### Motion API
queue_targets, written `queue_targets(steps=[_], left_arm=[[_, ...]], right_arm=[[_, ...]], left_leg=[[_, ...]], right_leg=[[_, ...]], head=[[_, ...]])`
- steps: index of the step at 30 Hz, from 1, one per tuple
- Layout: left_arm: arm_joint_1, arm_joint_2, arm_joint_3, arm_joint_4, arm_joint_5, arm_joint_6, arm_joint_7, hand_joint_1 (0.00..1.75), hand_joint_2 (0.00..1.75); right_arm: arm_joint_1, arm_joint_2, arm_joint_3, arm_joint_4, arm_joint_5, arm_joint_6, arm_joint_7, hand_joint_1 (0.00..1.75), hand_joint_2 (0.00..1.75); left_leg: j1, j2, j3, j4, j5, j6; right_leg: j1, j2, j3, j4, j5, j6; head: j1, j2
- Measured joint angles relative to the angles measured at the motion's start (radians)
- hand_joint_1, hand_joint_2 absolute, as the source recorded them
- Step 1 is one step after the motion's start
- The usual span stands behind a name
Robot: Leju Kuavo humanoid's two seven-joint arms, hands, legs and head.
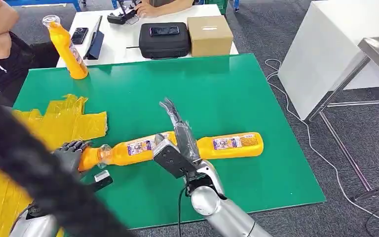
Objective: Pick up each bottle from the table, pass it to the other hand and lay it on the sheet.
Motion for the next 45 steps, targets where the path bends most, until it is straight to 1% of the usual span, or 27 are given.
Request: queue_targets(steps=[10, 11, 12, 13, 20, 26, 30, 36, 42, 45], left_arm=[[-0.006, 0.009, -0.014, 0.025, -0.008, 0.004, 0.005, 1.75, 1.75], [-0.009, 0.011, -0.016, 0.028, -0.016, 0.004, 0.009, 1.20, 1.75], [-0.013, 0.014, -0.022, 0.033, -0.023, 0.004, 0.015, 0.00, 1.75], [-0.018, 0.018, -0.030, 0.037, -0.028, 0.004, 0.018, 0.00, 0.00], [-0.068, 0.046, -0.080, 0.107, 0.005, 0.004, 0.021, 0.00, 0.00], [-0.078, 0.062, -0.106, 0.138, 0.064, 0.004, 0.021, 0.00, 0.00], [-0.077, 0.065, -0.105, 0.138, 0.094, 0.004, -0.005, 0.00, 0.00], [-0.067, 0.069, -0.083, 0.129, 0.148, 0.004, -0.077, 0.00, 0.00], [-0.060, 0.069, -0.065, 0.128, 0.174, 0.004, -0.106, 0.00, 0.00], [-0.045, 0.069, -0.048, 0.128, 0.229, 0.004, -0.133, 0.00, 0.00]], right_arm=[[-0.001, -0.004, 0.007, 0.010, -0.001, -0.003, 0.000, 0.00, 0.00], [-0.001, -0.004, 0.008, 0.010, -0.002, -0.003, 0.000, 0.00, 0.00], [-0.002, -0.004, 0.009, 0.010, -0.005, -0.003, 0.000, 0.00, 0.00], [-0.004, -0.004, 0.011, 0.011, -0.008, -0.003, 0.000, 0.00, 0.00], [-0.021, -0.005, 0.024, 0.027, -0.028, 0.000, -0.002, 0.00, 0.00], [-0.037, -0.003, 0.037, 0.046, -0.034, 0.011, -0.004, 0.00, 0.00], [-0.044, 0.000, 0.039, 0.050, -0.026, 0.011, -0.002, 0.00, 0.00], [-0.049, 0.000, 0.044, 0.056, -0.016, 0.011, 0.000, 0.00, 0.00], [-0.054, 0.000, 0.047, 0.060, -0.015, 0.014, 0.001, 0.00, 0.00], [-0.054, 0.000, 0.054, 0.060, -0.015, 0.024, 0.005, 0.00, 0.00]], left_leg=[[0.000, 0.000, 0.000, 0.000, 0.000, 0.000], [0.000, 0.000, 0.000, 0.000, 0.000, 0.000], [0.000, 0.000, 0.000, 0.000, 0.000, 0.000], [0.000, 0.000, 0.000, 0.000, 0.000, 0.000], [0.000, 0.000, 0.000, 0.000, 0.000, 0.000], [0.000, 0.000, 0.000, 0.000, 0.000, 0.000], [0.000, 0.000, 0.000, 0.000, 0.000, 0.000], [0.000, 0.000, 0.000, 0.000, 0.000, 0.000], [0.000, 0.000, 0.000, 0.000, 0.000, 0.000], [0.000, 0.000, 0.000, 0.000, 0.000, 0.000]], right_leg=[[0.000, 0.000, 0.000, 0.000, 0.000, 0.000], [0.000, 0.000, 0.000, 0.000, 0.000, 0.000], [0.000, 0.000, 0.000, 0.000, 0.000, 0.000], [0.000, 0.000, 0.000, 0.000, 0.000, 0.000], [0.000, 0.000, 0.000, 0.000, 0.000, 0.000], [0.000, 0.000, 0.000, 0.000, 0.000, 0.000], [0.000, 0.000, 0.000, 0.000, 0.000, 0.000], [0.000, 0.000, 0.000, 0.000, 0.000, 0.000], [0.000, 0.000, 0.000, 0.000, 0.000, 0.000], [0.000, 0.000, 0.000, 0.000, 0.000, 0.000]], head=[[0.000, 0.000], [0.000, 0.000], [0.000, 0.000], [0.000, 0.000], [0.000, 0.000], [0.000, 0.000], [0.000, 0.000], [0.000, 0.000], [0.000, 0.000], [0.000, 0.000]])
